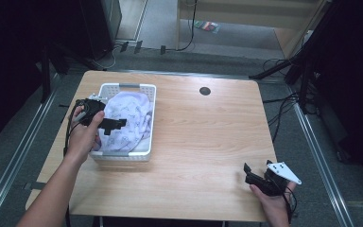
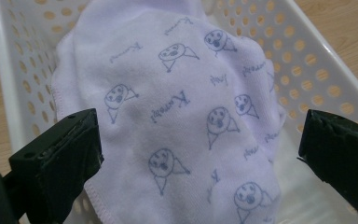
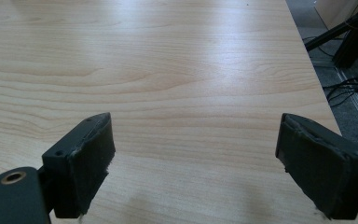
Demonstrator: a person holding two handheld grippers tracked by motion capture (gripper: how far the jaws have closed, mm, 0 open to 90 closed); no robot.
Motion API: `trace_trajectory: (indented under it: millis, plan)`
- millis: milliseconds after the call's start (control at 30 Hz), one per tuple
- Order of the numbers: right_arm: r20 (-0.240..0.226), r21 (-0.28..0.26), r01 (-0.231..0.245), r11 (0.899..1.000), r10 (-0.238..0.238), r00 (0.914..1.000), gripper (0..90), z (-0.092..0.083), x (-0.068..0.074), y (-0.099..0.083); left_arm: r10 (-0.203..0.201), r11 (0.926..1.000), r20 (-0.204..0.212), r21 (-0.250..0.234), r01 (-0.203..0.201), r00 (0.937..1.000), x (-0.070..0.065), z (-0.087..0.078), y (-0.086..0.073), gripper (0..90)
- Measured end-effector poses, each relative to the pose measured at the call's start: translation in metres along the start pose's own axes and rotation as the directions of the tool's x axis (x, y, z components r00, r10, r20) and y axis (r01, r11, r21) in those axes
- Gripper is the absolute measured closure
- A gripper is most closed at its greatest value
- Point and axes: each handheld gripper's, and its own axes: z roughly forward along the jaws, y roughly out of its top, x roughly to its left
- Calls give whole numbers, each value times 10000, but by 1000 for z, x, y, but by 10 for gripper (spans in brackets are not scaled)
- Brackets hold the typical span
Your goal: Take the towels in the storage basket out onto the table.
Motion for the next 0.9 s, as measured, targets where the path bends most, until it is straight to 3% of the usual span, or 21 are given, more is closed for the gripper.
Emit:
trace_trajectory:
  millis: [367,600,767,833,900]
  plan:
    - [-11,5,-6,10000,6,10000,115,0,0,0,-64,9964,-324,845,92,9995,-1,27,12,0]
    - [-33,0,11,10000,-11,10000,115,0,0,0,-175,9828,-635,1824,288,9978,3,49,15,0]
    - [-40,1,-1,10000,1,10000,115,0,0,0,41,9793,-828,2019,128,9966,1,54,16,4]
    - [-29,9,-3,10000,3,10000,115,0,0,0,304,9734,-1417,2291,28,9894,-4,62,13,7]
    - [-29,8,-4,10000,4,10000,115,0,0,0,404,9708,-1482,2400,-37,9881,-7,66,12,49]
